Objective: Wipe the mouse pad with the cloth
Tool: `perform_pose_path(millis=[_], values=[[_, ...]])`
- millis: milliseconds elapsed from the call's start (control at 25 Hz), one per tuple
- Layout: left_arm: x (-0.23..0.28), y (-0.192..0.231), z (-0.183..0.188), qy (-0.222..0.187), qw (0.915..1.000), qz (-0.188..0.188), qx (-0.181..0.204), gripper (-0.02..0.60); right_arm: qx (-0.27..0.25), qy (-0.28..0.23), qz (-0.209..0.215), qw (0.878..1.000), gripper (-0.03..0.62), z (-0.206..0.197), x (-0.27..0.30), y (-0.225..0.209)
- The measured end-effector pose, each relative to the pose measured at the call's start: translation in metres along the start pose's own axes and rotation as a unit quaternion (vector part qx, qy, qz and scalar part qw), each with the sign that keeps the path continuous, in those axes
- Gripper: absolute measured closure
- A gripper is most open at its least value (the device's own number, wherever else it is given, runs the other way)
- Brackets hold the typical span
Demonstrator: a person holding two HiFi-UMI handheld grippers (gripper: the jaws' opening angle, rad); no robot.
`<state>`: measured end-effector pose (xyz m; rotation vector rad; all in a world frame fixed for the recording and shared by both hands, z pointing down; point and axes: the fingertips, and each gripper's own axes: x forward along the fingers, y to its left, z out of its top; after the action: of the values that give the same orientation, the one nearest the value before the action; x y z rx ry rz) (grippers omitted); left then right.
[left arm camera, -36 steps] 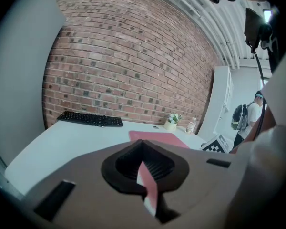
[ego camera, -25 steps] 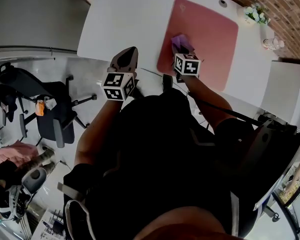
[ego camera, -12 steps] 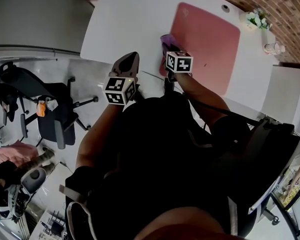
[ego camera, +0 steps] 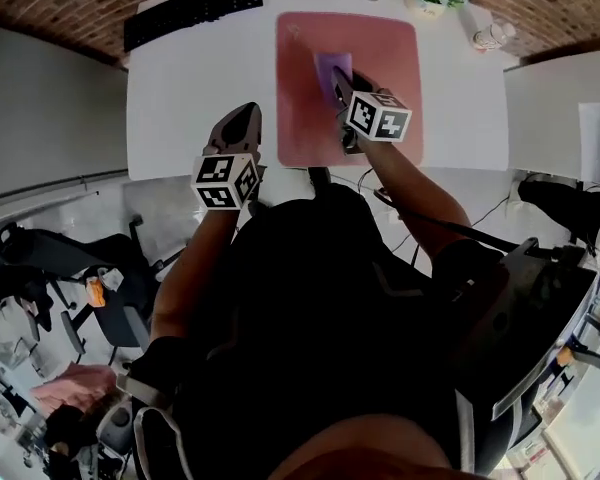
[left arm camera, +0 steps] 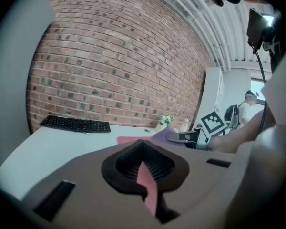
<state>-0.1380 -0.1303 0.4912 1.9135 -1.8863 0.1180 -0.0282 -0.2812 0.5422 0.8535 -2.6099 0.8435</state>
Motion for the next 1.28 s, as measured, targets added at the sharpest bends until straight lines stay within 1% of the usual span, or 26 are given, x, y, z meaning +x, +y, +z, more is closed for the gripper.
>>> perform_pose_path(millis=[160, 320, 480, 640, 760, 880, 1080, 1280], values=[[0.039, -0.033, 0.013, 0.003, 0.9983, -0.056, 0.019, 0.577, 0.009, -0.050, -0.087, 0.995, 0.536, 0.042, -0.041, -0.081], [0.069, -0.059, 0.017, 0.017, 0.9954, -0.088, 0.033, 0.578, 0.003, -0.069, -0.163, 0.984, 0.536, 0.065, -0.072, -0.160], [0.089, -0.072, 0.014, 0.033, 0.9937, -0.100, 0.039, 0.577, 0.005, -0.073, -0.228, 0.971, 0.536, 0.070, -0.099, -0.223], [0.100, -0.072, 0.012, 0.043, 0.9941, -0.089, 0.044, 0.577, 0.002, -0.054, -0.267, 0.962, 0.536, 0.053, -0.110, -0.262], [0.104, -0.072, 0.010, 0.048, 0.9945, -0.084, 0.041, 0.577, 0.001, -0.034, -0.277, 0.960, 0.536, 0.037, -0.107, -0.278], [0.104, -0.069, 0.006, 0.056, 0.9944, -0.078, 0.044, 0.578, 0.008, -0.025, -0.269, 0.963, 0.536, 0.025, -0.093, -0.281], [0.098, -0.054, 0.005, 0.062, 0.9957, -0.055, 0.041, 0.577, 0.009, -0.008, -0.243, 0.970, 0.536, 0.011, -0.064, -0.271], [0.087, -0.047, 0.005, 0.059, 0.9966, -0.042, 0.039, 0.577, 0.009, 0.008, -0.222, 0.975, 0.536, 0.000, -0.043, -0.255]])
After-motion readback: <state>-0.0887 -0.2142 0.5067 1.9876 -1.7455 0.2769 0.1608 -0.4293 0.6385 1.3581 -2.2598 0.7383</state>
